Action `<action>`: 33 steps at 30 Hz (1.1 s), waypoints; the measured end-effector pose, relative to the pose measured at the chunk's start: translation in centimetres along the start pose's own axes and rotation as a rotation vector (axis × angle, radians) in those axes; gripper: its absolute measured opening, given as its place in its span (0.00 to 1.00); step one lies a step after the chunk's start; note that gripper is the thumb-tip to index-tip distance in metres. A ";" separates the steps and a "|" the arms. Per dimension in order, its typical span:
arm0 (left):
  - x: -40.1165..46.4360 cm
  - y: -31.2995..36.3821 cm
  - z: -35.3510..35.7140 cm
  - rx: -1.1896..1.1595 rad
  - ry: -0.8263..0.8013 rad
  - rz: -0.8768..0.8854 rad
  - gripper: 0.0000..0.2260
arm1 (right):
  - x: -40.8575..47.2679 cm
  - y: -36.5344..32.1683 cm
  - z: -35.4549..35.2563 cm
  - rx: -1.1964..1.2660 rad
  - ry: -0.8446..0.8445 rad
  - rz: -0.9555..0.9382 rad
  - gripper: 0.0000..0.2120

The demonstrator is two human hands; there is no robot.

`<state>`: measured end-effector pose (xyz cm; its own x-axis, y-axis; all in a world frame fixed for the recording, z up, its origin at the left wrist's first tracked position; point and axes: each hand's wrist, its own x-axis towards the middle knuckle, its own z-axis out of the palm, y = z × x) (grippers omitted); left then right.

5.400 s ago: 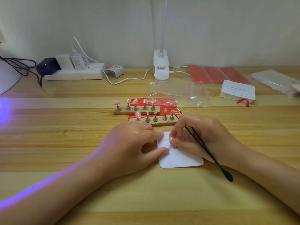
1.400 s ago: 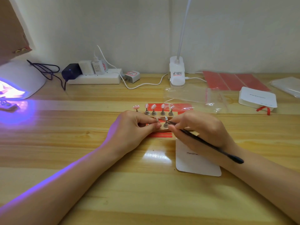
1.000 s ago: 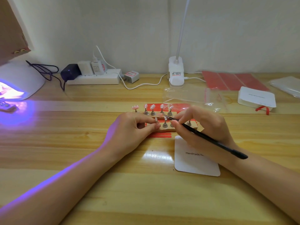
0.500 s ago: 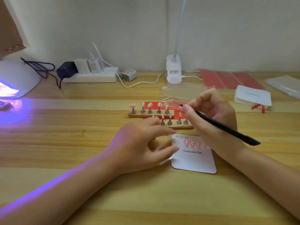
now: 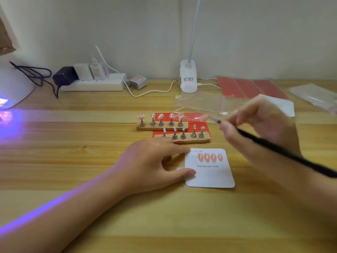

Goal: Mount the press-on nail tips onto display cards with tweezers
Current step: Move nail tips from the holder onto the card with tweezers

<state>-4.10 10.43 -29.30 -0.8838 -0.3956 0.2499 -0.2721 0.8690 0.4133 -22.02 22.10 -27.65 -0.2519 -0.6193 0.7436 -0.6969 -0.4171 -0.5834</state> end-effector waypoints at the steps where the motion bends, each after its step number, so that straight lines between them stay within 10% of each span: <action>1: 0.0 0.1 0.0 -0.005 0.006 -0.005 0.24 | -0.9 0.1 0.1 -0.060 -0.033 -0.030 0.11; 33: -0.1 0.1 0.0 -0.020 0.010 -0.036 0.26 | -1.7 -0.5 0.4 -0.418 -0.554 -0.395 0.11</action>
<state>-4.07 10.52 -29.31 -0.8698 -0.4295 0.2431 -0.2957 0.8479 0.4400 -21.01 23.10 -28.75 0.3602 -0.7639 0.5355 -0.8866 -0.4588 -0.0581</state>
